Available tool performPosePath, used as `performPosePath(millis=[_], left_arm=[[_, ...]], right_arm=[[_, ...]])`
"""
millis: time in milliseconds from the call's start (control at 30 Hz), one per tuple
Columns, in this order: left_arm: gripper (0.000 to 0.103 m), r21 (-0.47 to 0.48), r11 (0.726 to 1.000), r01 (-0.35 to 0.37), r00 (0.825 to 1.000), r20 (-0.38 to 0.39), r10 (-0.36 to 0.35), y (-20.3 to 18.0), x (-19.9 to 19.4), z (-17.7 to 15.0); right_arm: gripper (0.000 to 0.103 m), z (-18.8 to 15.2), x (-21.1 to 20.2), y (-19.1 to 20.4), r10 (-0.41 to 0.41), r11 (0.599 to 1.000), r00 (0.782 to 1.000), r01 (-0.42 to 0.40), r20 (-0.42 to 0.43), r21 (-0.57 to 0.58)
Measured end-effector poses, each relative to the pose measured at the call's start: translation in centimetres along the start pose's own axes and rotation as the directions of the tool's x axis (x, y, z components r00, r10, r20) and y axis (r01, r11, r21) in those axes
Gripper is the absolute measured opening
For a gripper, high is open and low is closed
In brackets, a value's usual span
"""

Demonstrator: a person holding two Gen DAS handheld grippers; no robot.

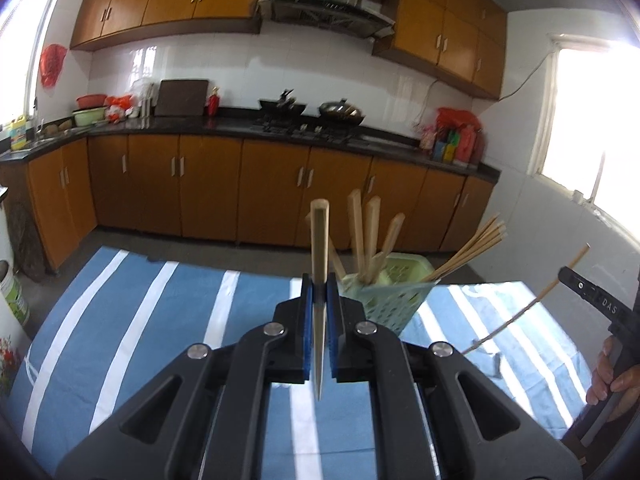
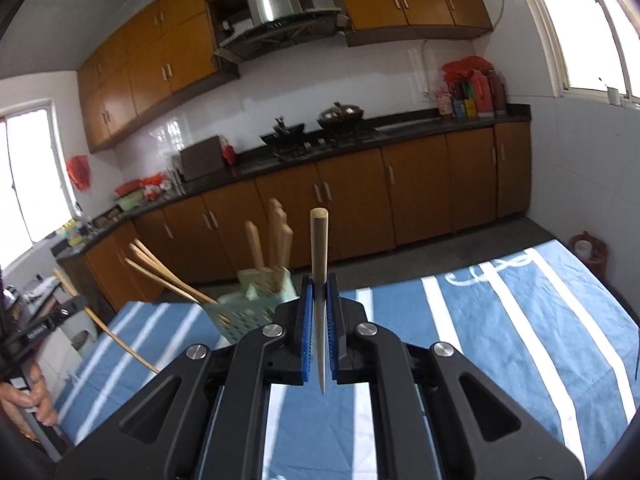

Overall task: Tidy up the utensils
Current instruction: 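Lift both chopsticks upright and carry them over the green holder, then lower the chopsticks into the green holder and open both grippers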

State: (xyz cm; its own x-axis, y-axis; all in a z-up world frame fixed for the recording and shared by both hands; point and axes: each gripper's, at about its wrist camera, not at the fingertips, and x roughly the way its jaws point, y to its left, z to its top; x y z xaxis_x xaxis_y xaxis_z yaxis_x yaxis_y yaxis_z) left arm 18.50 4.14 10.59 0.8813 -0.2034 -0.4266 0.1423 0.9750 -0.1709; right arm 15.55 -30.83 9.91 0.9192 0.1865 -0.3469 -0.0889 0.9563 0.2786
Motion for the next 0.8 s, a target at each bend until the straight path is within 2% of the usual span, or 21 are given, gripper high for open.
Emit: performPosePath(millis=[167,333,433,500,567,800], left_arm=[[0.008,0.014,0.999,0.041,0.995,0.087,-0.042,-2.5,-1.2,2.9],[0.007,-0.021,0.996,0.085,0.977,0.2,-0.079,-5.0,-1.8,6.2],[0.008,-0.024,0.998,0.062,0.96,0.276,-0.053,-6.3,-1.7,7.7],[0.008,-0.016,1.0,0.023,0.949,0.315,-0.017,-7.0,-0.9,8.4],[0.008,-0.009,1.0,-0.001,0.949,0.316,0.004,-7.5,0.3,8.7],[0.008,-0.044,0.999,-0.001,0.973,0.23,0.011,-6.6,5.4,8.0]], right_arm=[[0.007,3.6,-2.0,2.2,0.088,0.996,0.991,-0.088,0.103,-0.013],[0.007,5.9,-2.2,4.3,0.114,0.993,0.974,-0.112,0.196,-0.021],[0.007,6.5,-0.8,5.5,0.096,0.995,0.969,-0.088,0.226,-0.049],[0.007,6.5,0.5,6.1,0.082,0.995,0.972,-0.069,0.221,-0.065],[0.007,6.4,1.8,6.4,0.075,0.996,0.976,-0.062,0.204,-0.071],[0.007,5.9,6.3,5.8,0.067,0.997,0.99,-0.061,0.127,-0.051]])
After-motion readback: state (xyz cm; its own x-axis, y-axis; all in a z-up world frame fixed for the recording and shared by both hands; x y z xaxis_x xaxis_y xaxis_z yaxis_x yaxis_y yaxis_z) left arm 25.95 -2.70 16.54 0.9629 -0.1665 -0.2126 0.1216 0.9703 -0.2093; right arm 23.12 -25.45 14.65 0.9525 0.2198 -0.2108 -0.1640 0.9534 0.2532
